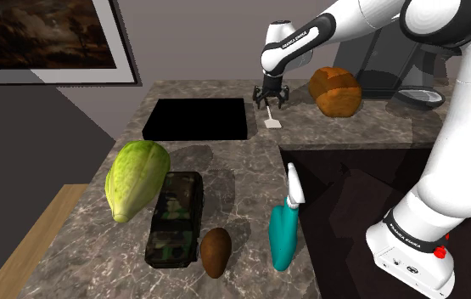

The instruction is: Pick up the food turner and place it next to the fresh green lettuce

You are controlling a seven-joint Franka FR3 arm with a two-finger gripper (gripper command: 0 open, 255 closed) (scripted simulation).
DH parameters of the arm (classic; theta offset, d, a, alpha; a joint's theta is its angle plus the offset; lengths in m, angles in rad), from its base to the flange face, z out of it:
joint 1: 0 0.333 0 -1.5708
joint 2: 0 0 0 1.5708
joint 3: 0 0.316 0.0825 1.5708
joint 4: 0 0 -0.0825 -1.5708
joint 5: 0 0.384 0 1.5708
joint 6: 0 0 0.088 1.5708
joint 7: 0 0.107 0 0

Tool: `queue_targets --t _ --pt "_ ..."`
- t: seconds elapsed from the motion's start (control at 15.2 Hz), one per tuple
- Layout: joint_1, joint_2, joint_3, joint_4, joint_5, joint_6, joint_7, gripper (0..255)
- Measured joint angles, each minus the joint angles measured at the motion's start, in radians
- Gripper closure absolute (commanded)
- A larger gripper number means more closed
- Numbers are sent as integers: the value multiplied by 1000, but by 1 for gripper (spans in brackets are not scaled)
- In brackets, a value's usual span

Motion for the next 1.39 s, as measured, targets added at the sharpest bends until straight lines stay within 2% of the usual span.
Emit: queue_targets --t 0.07,0.13,0.79,1.39 --pt "0 0 0 0 0 0 0 0" --pt "0 0 0 0 0 0 0 255" --pt "0 0 0 0 0 0 0 255" --pt "0 -48 1 38 2 -85 -3 255"
